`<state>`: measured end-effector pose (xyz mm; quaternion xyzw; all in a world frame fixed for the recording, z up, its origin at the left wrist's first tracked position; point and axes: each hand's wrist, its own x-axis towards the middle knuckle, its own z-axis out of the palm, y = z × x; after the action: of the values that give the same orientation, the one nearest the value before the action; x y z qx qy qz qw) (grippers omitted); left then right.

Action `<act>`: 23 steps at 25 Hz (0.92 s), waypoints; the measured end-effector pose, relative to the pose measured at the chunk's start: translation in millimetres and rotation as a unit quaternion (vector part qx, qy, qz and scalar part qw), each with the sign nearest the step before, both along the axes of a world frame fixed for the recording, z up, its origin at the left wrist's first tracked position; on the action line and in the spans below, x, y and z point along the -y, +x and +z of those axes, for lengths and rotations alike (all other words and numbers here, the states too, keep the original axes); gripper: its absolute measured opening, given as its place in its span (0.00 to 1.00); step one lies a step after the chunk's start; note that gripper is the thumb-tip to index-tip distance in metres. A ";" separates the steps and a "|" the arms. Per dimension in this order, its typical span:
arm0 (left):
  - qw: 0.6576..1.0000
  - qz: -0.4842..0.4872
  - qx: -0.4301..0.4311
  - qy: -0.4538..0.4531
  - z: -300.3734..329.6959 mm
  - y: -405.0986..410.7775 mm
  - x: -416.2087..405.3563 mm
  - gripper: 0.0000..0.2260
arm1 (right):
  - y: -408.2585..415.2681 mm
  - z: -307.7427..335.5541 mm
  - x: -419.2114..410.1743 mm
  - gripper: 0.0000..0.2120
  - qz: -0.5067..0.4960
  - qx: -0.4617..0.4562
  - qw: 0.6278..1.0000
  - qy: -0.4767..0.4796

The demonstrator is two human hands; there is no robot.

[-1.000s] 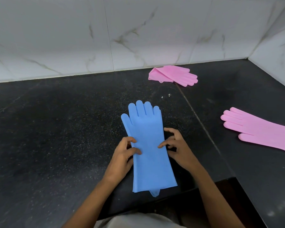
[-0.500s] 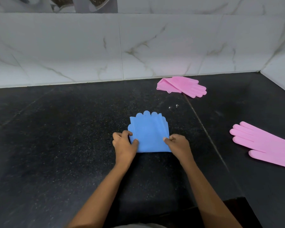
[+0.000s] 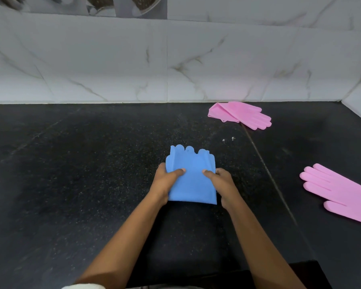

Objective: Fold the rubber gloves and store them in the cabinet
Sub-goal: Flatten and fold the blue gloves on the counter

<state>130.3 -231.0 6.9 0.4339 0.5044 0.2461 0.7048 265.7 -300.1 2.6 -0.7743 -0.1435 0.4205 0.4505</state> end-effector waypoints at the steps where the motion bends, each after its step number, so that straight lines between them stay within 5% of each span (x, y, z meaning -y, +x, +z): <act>1: 1.000 0.006 -0.007 0.019 -0.6 -7.1 -2.3 0.13 | -7.9 0.5 -4.9 0.06 0.010 0.007 1.000 0.013; 8: 0.964 0.145 -0.094 0.201 8.2 -78.0 -76.3 0.17 | -75.5 18.2 -97.8 0.06 0.070 0.006 0.991 0.117; 12: 0.938 0.093 -0.242 0.231 2.1 -102.9 -131.2 0.27 | -104.7 3.8 -153.1 0.11 0.105 0.112 0.984 0.089; 14: 0.861 0.035 -0.447 0.240 -10.0 -103.6 -135.2 0.37 | -109.1 -12.6 -155.0 0.15 0.113 0.231 0.966 0.015; 16: 0.785 0.021 -0.533 0.314 -19.3 -98.3 -130.4 0.37 | -108.8 -25.0 -150.6 0.17 0.112 0.326 0.939 -0.020; 19: 0.738 -0.011 -0.508 0.443 -20.9 -75.9 -122.6 0.25 | -93.6 -26.5 -142.5 0.19 0.117 0.294 0.948 0.032; 23: 0.742 -0.111 -0.391 0.533 -10.4 -19.2 -115.2 0.15 | -33.6 -15.3 -119.0 0.14 0.038 0.229 0.966 0.112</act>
<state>111.1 -115.8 -3.5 0.8499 0.4704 0.2037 0.1222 232.1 -181.0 -12.7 -0.7887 -0.3180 0.2297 0.4733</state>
